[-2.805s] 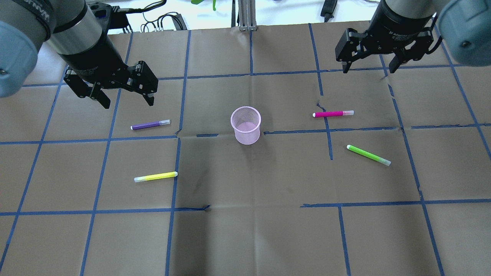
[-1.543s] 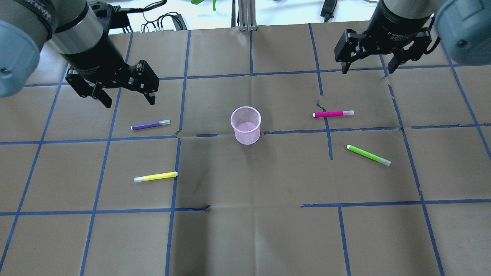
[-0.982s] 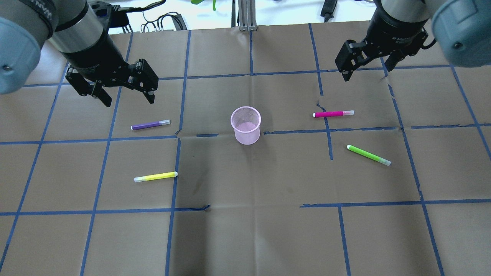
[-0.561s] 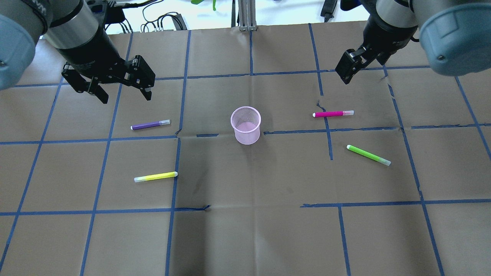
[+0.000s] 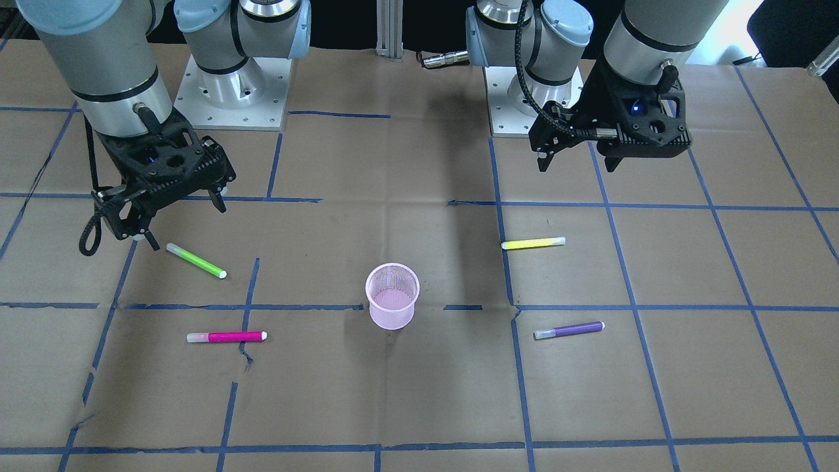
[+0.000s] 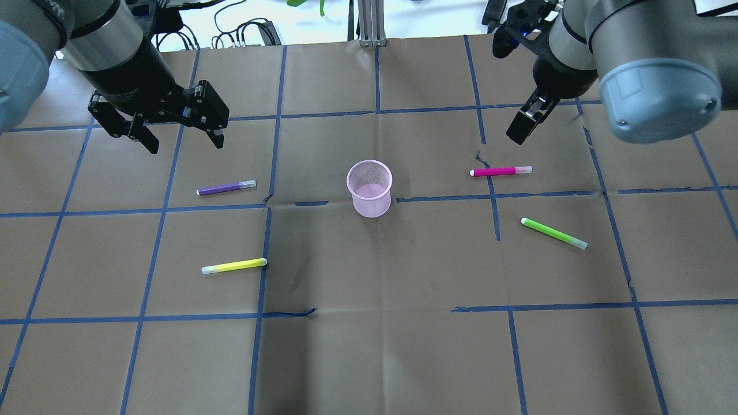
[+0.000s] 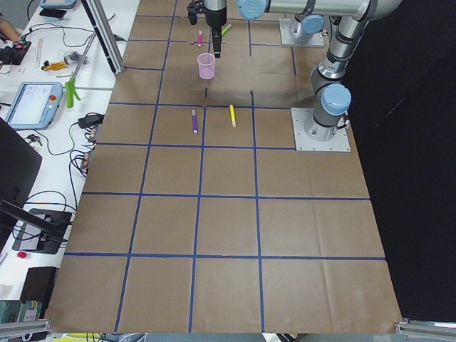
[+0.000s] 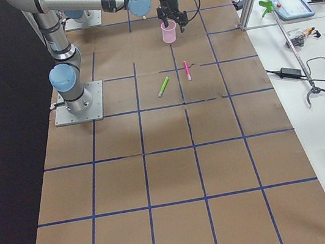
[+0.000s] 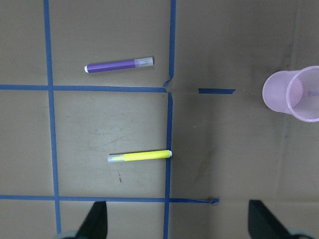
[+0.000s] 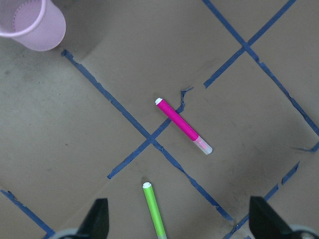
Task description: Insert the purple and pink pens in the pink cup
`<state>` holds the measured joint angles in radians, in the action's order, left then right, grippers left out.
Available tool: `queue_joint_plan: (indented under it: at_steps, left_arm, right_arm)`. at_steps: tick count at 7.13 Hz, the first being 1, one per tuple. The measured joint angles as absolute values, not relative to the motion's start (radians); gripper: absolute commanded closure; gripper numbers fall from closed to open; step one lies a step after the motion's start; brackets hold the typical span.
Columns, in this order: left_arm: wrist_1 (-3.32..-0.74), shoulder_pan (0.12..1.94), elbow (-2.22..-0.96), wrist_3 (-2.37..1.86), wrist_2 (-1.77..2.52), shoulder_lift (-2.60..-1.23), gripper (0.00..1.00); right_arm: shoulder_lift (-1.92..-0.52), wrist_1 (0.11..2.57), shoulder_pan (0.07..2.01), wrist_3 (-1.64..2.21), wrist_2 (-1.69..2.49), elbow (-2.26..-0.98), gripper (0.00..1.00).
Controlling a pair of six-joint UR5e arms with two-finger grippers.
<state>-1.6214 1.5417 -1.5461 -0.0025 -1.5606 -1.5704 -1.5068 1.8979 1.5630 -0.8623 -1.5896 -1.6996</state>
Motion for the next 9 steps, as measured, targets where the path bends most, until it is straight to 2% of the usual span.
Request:
queue_joint_plan:
  at_steps: [4,9]
  left_arm:
    - [-1.581,1.44,-1.539,0.112,-1.555,-1.611,0.0]
    - [-1.563,1.423,-1.445,0.41,-1.562,-1.739,0.0]
  right_arm:
    - [-1.47,1.921,1.538,-1.211,-1.59,-1.764,0.0]
    - [-1.283,2.074,1.525,-1.398,-1.561,-1.763,0.0]
